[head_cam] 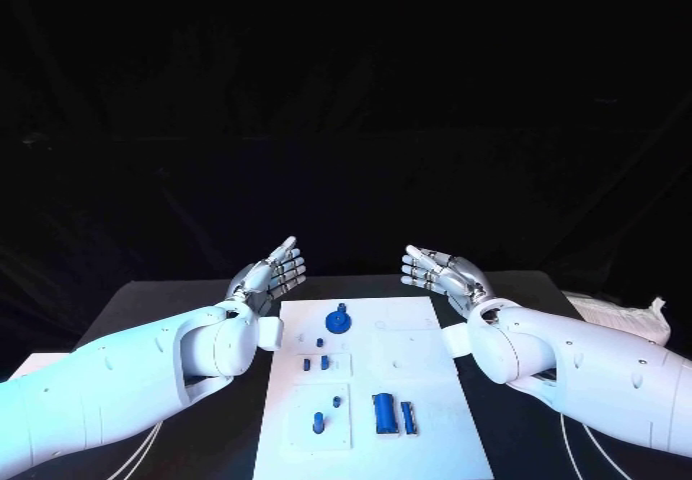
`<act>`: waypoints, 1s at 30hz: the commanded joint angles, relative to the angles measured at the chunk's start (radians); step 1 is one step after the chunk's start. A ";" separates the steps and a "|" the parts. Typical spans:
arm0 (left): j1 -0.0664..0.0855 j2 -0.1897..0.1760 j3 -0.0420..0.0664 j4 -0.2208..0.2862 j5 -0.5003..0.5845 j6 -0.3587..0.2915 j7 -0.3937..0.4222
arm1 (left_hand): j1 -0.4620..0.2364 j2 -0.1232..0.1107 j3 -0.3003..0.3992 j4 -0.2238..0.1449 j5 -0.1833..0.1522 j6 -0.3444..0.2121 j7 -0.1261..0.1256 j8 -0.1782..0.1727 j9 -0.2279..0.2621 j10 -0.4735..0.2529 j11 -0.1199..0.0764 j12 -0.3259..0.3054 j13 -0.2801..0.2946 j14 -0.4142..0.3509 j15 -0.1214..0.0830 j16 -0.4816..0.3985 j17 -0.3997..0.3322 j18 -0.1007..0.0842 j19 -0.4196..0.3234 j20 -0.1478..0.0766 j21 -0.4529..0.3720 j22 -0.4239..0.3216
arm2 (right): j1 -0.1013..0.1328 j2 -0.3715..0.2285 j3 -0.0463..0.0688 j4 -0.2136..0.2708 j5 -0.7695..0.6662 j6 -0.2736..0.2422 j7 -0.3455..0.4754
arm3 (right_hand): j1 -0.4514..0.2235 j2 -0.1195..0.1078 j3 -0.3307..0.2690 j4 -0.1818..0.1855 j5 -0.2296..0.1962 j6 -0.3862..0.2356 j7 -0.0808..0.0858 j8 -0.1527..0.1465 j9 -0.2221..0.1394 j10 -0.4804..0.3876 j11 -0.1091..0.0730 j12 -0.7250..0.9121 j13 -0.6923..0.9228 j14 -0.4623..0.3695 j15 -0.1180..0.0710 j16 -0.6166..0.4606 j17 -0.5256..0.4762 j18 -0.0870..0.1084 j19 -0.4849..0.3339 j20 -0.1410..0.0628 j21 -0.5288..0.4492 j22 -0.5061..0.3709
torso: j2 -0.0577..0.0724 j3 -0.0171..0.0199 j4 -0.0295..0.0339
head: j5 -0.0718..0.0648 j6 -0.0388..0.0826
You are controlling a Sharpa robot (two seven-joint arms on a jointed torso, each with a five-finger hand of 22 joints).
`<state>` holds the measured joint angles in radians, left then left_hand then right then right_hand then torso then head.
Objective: Assemble the parts on the task board
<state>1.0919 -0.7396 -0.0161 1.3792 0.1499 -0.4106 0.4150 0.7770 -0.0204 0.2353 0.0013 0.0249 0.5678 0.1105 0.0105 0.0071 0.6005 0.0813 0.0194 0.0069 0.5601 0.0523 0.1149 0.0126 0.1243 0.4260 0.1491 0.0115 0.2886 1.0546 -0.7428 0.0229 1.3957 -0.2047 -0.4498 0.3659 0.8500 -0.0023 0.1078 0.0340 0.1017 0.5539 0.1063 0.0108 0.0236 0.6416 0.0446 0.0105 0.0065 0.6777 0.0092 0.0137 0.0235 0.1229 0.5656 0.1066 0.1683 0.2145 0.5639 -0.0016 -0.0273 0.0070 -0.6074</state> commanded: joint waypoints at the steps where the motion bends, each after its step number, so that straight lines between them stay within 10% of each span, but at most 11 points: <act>1: -0.012 -0.010 0.005 0.060 -0.076 -0.170 0.057 | -0.248 0.020 -0.075 -0.001 -0.025 -0.181 -0.035 -0.011 -0.007 -0.192 -0.081 -0.019 -0.007 -0.179 -0.052 -0.037 -0.013 -0.037 -0.136 -0.047 -0.012 -0.092 | -0.002 -0.013 -0.007 0.062 0.108 -0.166 0.088 | -0.271 0.002 -0.035 -0.034 -0.102 -0.177 -0.034 -0.011 -0.024 -0.204 -0.045 -0.010 -0.007 -0.216 -0.009 -0.014 -0.024 -0.037 -0.181 -0.034 -0.054 -0.068 | -0.019 0.0016 0.0269 | -0.007 0.007; 2: -0.017 -0.015 0.007 0.079 -0.087 -0.198 0.064 | -0.269 0.020 -0.081 -0.001 -0.025 -0.196 -0.038 -0.011 -0.007 -0.208 -0.081 -0.019 -0.007 -0.194 -0.052 -0.040 -0.013 -0.038 -0.147 -0.051 -0.012 -0.100 | -0.002 -0.017 -0.010 0.081 0.124 -0.192 0.099 | -0.295 0.002 -0.038 -0.034 -0.102 -0.192 -0.106 -0.011 -0.024 -0.222 -0.045 -0.010 -0.007 -0.235 -0.009 -0.014 -0.024 -0.037 -0.196 -0.107 -0.059 -0.074 | -0.020 0.0016 0.0273 | -0.007 0.007; 3: -0.021 -0.019 0.008 0.097 -0.097 -0.224 0.071 | -0.286 0.020 -0.086 -0.001 -0.025 -0.209 -0.110 -0.011 -0.007 -0.221 -0.081 -0.019 -0.007 -0.206 -0.052 -0.042 -0.013 -0.046 -0.157 -0.055 -0.012 -0.106 | -0.003 -0.021 -0.012 0.097 0.138 -0.214 0.108 | -0.312 0.002 -0.108 -0.034 -0.102 -0.204 -0.106 -0.011 -0.024 -0.236 -0.045 -0.010 -0.007 -0.249 -0.009 -0.014 -0.024 -0.044 -0.208 -0.107 -0.062 -0.079 | -0.020 0.0016 0.0273 | -0.007 0.007; 7: -0.034 -0.032 0.013 0.156 -0.130 -0.309 0.092 | -0.365 0.020 -0.110 -0.001 -0.025 -0.267 -0.110 -0.011 -0.007 -0.282 -0.081 -0.019 -0.007 -0.263 -0.052 -0.115 -0.013 -0.048 -0.200 -0.070 -0.012 -0.136 | -0.004 -0.032 -0.020 0.150 0.183 -0.287 0.140 | -0.400 0.002 -0.108 -0.034 -0.102 -0.260 -0.106 -0.011 -0.024 -0.302 -0.045 -0.010 -0.007 -0.319 -0.009 -0.014 -0.024 -0.048 -0.266 -0.107 -0.079 -0.101 | -0.020 0.0016 0.0273 | -0.007 0.007; 8: -0.036 -0.034 0.014 0.165 -0.135 -0.321 0.095 | -0.381 0.020 -0.115 -0.001 -0.025 -0.279 -0.110 -0.011 -0.007 -0.295 -0.081 -0.019 -0.007 -0.275 -0.052 -0.115 -0.013 -0.124 -0.209 -0.073 -0.012 -0.142 | -0.004 -0.034 -0.021 0.157 0.190 -0.297 0.144 | -0.418 0.002 -0.108 -0.034 -0.102 -0.272 -0.106 -0.011 -0.024 -0.316 -0.045 -0.010 -0.007 -0.333 -0.009 -0.014 -0.024 -0.049 -0.278 -0.107 -0.083 -0.105 | -0.020 0.0016 0.0273 | -0.007 0.007; 9: -0.038 -0.036 0.015 0.172 -0.139 -0.333 0.098 | -0.397 0.020 -0.120 -0.001 -0.025 -0.290 -0.110 -0.011 -0.007 -0.306 -0.081 -0.019 -0.007 -0.286 -0.052 -0.115 -0.013 -0.124 -0.218 -0.076 -0.012 -0.147 | -0.004 -0.035 -0.021 0.164 0.195 -0.306 0.148 | -0.434 0.002 -0.108 -0.034 -0.102 -0.283 -0.106 -0.011 -0.024 -0.329 -0.045 -0.010 -0.007 -0.347 -0.009 -0.014 -0.024 -0.123 -0.289 -0.107 -0.086 -0.110 | -0.020 0.0016 0.0273 | -0.007 0.007; 10: -0.039 -0.038 0.015 0.179 -0.143 -0.342 0.101 | -0.412 0.020 -0.124 -0.001 -0.025 -0.301 -0.110 -0.011 -0.007 -0.319 -0.081 -0.019 -0.007 -0.297 -0.052 -0.115 -0.013 -0.124 -0.226 -0.149 -0.012 -0.153 | -0.004 -0.036 -0.022 0.168 0.200 -0.312 0.151 | -0.452 0.002 -0.108 -0.034 -0.102 -0.294 -0.106 -0.011 -0.024 -0.341 -0.045 -0.010 -0.007 -0.361 -0.009 -0.014 -0.024 -0.123 -0.301 -0.107 -0.090 -0.114 | -0.020 0.0016 0.0273 | -0.007 0.007; 30: -0.042 -0.040 0.016 0.191 -0.150 -0.359 0.105 | -0.617 0.020 -0.235 -0.001 -0.025 -0.451 -0.110 -0.011 -0.007 -0.477 -0.081 -0.019 -0.007 -0.445 -0.052 -0.115 -0.013 -0.124 -0.336 -0.149 -0.012 -0.289 | -0.005 -0.037 -0.023 0.174 0.205 -0.320 0.154 | -0.674 0.002 -0.108 -0.034 -0.102 -0.440 -0.106 -0.011 -0.024 -0.509 -0.045 -0.010 -0.007 -0.537 -0.009 -0.014 -0.024 -0.123 -0.449 -0.107 -0.168 -0.214 | -0.020 0.0016 0.0273 | -0.007 0.007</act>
<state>1.0499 -0.7807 -0.0011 1.5675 0.0151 -0.7598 0.4985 0.2188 0.0000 0.0248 -0.0001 0.0065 0.1596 0.0012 0.0066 0.0010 0.1685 0.0005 0.0057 0.0011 0.1570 0.0006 0.0066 0.0013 0.0221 0.1226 0.0017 0.0061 0.0530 1.0503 -0.7803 -0.0002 1.5683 -0.0003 -0.7654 0.5004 0.2387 -0.0001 0.0083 0.0013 0.0051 0.1546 0.0012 0.0033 0.0011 0.1797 0.0002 0.0065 0.0015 0.1889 0.0005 0.0061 0.0012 0.0215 0.1578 0.0005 0.0115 0.0161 0.5442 0.0000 0.0000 0.0000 -0.6000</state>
